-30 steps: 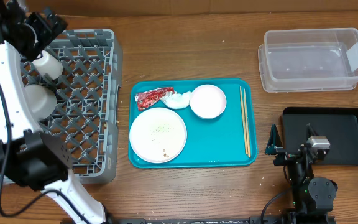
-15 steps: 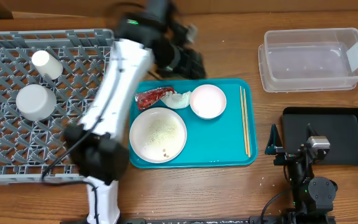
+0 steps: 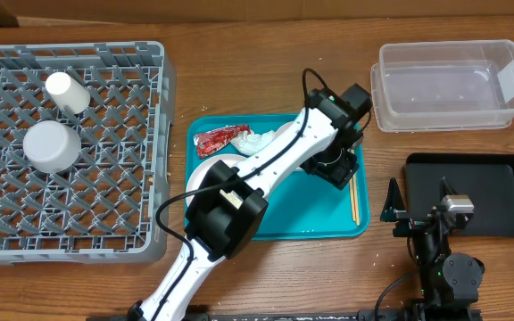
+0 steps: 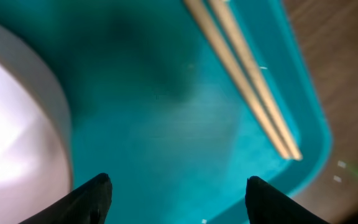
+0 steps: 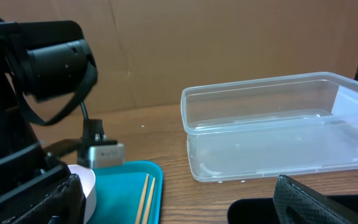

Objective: Sort waste into correct bins and load items into the dishwasher
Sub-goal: 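Reach the left gripper to the pink bowl and grasp its rim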

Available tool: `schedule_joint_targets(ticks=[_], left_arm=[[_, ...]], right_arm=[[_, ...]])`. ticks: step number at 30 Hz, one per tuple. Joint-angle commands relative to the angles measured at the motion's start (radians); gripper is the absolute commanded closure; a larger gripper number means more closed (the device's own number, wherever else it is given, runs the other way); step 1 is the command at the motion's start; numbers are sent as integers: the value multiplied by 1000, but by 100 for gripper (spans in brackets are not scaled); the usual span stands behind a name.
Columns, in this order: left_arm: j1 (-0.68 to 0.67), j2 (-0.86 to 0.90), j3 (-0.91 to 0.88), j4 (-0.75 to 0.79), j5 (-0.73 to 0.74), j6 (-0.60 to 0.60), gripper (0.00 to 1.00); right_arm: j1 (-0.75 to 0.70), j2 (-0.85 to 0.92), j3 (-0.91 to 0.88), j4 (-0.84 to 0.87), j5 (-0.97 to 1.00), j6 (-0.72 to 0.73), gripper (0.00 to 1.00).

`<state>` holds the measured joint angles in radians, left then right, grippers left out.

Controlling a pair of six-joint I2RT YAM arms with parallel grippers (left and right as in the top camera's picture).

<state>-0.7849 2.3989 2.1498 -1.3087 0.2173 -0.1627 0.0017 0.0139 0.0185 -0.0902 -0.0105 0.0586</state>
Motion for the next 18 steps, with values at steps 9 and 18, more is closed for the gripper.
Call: schedule_joint_targets(ticks=[9,18], left_arm=[[0,21,14,-4,-226,-78,33],[-4,21,276,-137,-166,-43,33]], right_arm=[[3,-9,-11,7,8,-3,0],[3,-9,-11,7,8,-3,0]])
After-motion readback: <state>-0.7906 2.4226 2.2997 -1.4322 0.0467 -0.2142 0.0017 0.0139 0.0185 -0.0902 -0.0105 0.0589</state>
